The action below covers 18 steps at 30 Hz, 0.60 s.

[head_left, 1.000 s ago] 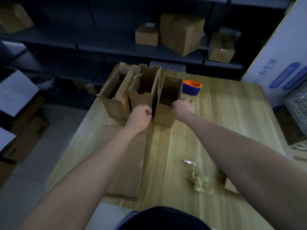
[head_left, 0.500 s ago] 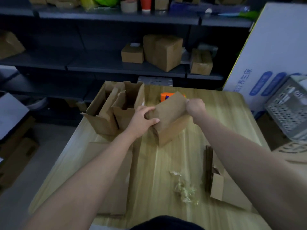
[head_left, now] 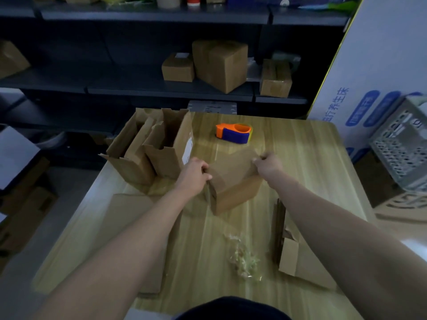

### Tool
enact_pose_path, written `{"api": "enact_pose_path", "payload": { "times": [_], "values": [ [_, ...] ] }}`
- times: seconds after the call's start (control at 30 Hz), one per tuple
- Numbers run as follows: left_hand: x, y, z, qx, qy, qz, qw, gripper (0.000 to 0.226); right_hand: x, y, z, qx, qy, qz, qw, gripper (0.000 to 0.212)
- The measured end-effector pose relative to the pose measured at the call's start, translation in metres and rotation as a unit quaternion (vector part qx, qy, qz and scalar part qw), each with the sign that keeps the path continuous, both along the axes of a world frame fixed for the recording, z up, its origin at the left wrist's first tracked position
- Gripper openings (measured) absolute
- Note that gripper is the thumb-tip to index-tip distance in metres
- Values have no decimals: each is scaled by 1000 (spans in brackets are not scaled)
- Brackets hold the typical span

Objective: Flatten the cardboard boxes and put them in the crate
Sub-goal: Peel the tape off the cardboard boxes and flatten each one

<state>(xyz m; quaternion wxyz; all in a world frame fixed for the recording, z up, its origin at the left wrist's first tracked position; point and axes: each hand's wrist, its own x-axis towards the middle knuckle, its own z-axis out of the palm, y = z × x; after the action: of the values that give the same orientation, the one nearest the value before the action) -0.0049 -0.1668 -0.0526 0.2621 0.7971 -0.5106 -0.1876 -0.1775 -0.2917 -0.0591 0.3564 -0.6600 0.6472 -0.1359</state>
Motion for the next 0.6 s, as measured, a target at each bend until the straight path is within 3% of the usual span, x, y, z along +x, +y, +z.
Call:
{"api": "enact_pose_path", "payload": {
  "times": [0.1,0.2,0.53,0.6],
  "values": [
    [1,-7,7,39,-23,-5,999,23,11,2,7,-40,97,123,987,72],
    [-1,-9,8,58,-20,0,998,20,15,-1,9,-58,131,180,973,73],
    [-11,-9,8,72,-2,0,997,5,18,-4,10,-15,102,190,976,78],
    [-14,-6,7,66,-4,-14,998,17,16,-3,8,-16,99,186,978,80]
  ]
}}
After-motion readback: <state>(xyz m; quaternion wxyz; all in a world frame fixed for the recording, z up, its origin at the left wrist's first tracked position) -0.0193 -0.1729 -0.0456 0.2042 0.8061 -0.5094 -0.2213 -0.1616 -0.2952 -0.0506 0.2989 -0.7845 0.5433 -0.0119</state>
